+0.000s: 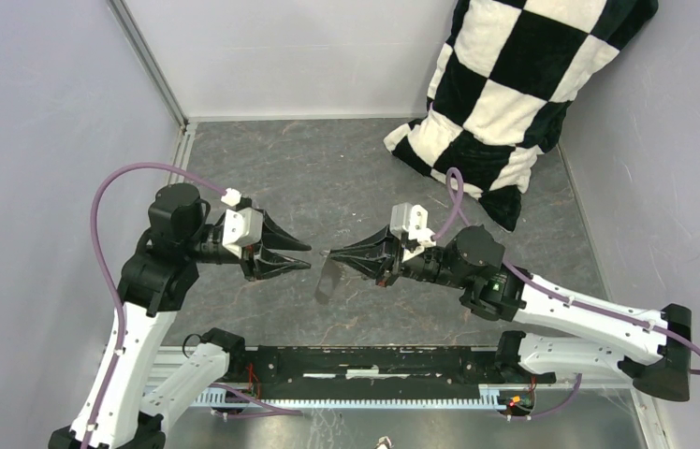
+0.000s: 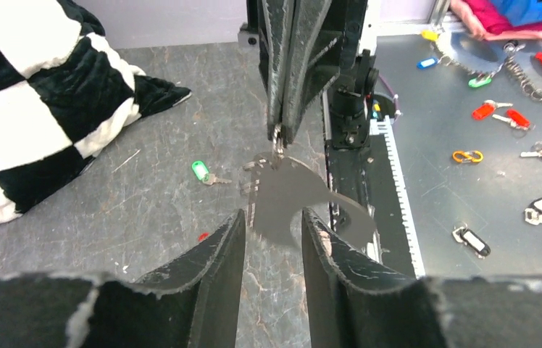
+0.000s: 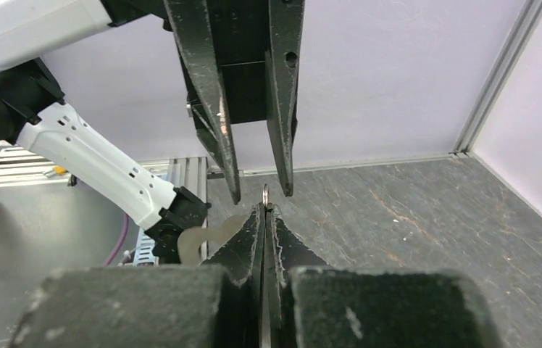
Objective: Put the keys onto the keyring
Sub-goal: Adjust the keyring.
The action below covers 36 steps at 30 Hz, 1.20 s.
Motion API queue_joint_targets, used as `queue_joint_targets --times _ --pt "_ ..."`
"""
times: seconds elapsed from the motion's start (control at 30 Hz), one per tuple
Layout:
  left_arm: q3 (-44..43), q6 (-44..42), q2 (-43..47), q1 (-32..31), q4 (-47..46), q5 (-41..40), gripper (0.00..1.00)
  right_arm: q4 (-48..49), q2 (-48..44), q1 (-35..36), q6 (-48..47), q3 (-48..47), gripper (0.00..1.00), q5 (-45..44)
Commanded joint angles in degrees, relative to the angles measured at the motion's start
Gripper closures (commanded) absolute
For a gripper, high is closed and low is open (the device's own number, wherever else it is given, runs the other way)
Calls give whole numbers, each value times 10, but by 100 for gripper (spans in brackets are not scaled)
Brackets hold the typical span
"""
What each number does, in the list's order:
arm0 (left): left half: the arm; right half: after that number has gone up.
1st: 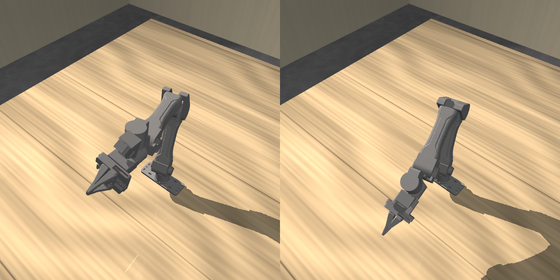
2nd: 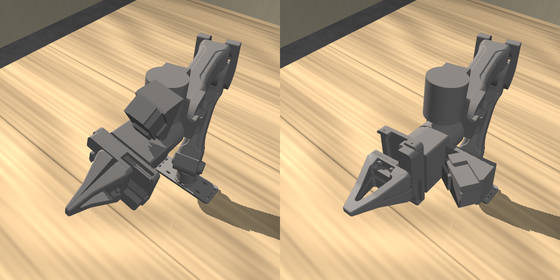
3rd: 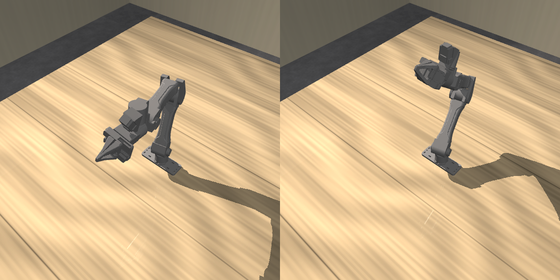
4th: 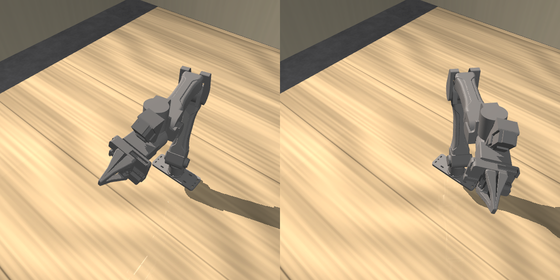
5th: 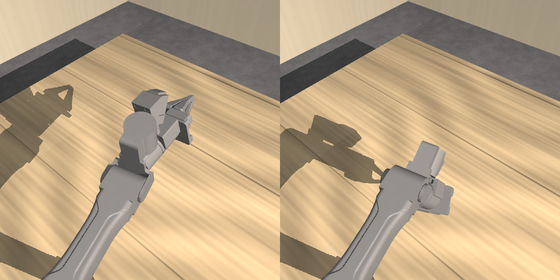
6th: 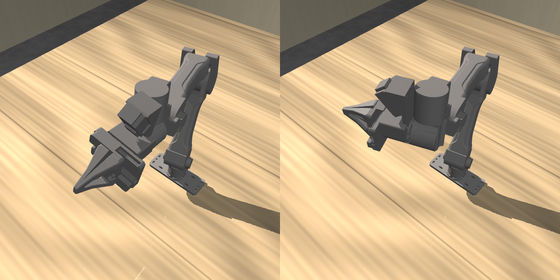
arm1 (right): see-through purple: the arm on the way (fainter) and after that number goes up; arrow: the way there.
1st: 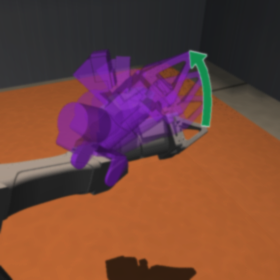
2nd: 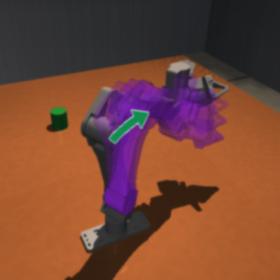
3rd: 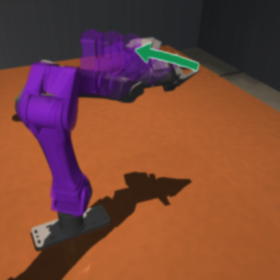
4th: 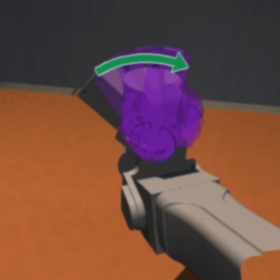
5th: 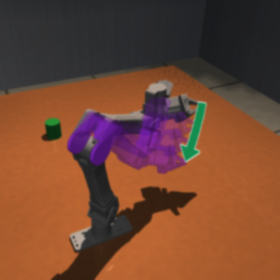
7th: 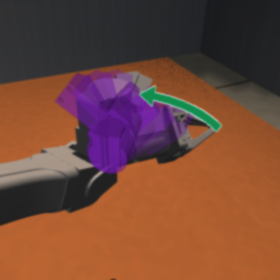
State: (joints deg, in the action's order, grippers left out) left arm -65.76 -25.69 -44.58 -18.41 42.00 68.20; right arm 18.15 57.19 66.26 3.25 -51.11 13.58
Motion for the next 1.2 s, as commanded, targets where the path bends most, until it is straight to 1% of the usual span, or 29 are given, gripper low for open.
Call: queue_joint_targets --times 0.0,0.07,0.13,0.23,0.43,0.73,0.83,1.0,1.07,1.17 --pt "16 115 3 -1 -112 29 60 112 -1 -2 37 17 99 16" --pt "23 139 4 -1 -131 41 61 139 -1 -2 47 27 99 18" --pt "28 146 5 -2 -132 61 62 167 2 -1 57 37 99 19" --pt "32 148 12 -2 -132 69 63 194 11 -2 71 45 99 26" --pt "28 146 13 -2 -133 82 70 216 38 -2 87 39 99 49" --pt "35 136 22 -2 -133 88 87 205 39 -1 83 35 99 53" --pt "38 132 25 -1 -133 90 90 213 43 -2 88 36 99 58" --pt "39 122 29 -2 -133 90 89 227 53 -1 93 35 99 68" --pt "42 117 32 -2 -133 91 81 236 58 -2 92 34 99 79" --pt "47 112 39 -2 -133 94 76 244 63 -2 92 34 99 83"
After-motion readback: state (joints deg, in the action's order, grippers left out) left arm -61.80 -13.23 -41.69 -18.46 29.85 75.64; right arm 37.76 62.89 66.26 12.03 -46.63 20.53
